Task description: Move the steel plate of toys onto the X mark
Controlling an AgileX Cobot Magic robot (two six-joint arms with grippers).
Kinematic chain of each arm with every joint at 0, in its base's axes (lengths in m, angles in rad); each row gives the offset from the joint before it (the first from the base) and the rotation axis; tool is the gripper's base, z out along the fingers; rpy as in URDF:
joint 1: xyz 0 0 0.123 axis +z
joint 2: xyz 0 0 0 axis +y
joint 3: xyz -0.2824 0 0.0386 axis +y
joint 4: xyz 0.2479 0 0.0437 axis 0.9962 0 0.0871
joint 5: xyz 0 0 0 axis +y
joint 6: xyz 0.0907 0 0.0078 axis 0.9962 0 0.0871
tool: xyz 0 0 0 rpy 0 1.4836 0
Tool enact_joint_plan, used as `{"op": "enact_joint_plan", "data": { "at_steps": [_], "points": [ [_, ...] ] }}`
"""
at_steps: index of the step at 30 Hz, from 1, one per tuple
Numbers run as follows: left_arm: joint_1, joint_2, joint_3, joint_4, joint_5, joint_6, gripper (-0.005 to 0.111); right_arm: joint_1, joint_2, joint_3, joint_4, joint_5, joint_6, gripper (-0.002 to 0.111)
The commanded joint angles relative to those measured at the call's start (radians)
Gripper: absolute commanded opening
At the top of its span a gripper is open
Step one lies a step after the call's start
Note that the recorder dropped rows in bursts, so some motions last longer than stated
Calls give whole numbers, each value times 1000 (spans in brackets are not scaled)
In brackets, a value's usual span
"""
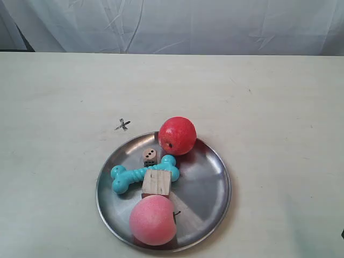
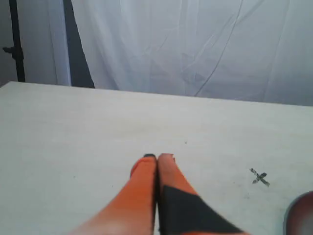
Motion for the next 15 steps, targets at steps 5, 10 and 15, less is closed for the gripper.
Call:
{"op": "enact_joint_plan", "data": {
  "at_steps": [5, 10, 15],
  "points": [
    [-9, -4, 5, -167, -215, -53, 0, -4, -5, 1, -36, -38, -6, -1],
    [-9, -4, 5, -372, -305, -123, 0, -4, -5, 1, -170, -215, -6, -1],
    [-9, -4, 5, -534, -333, -164, 0, -4, -5, 1, -128, -486, 0, -1]
  ]
}}
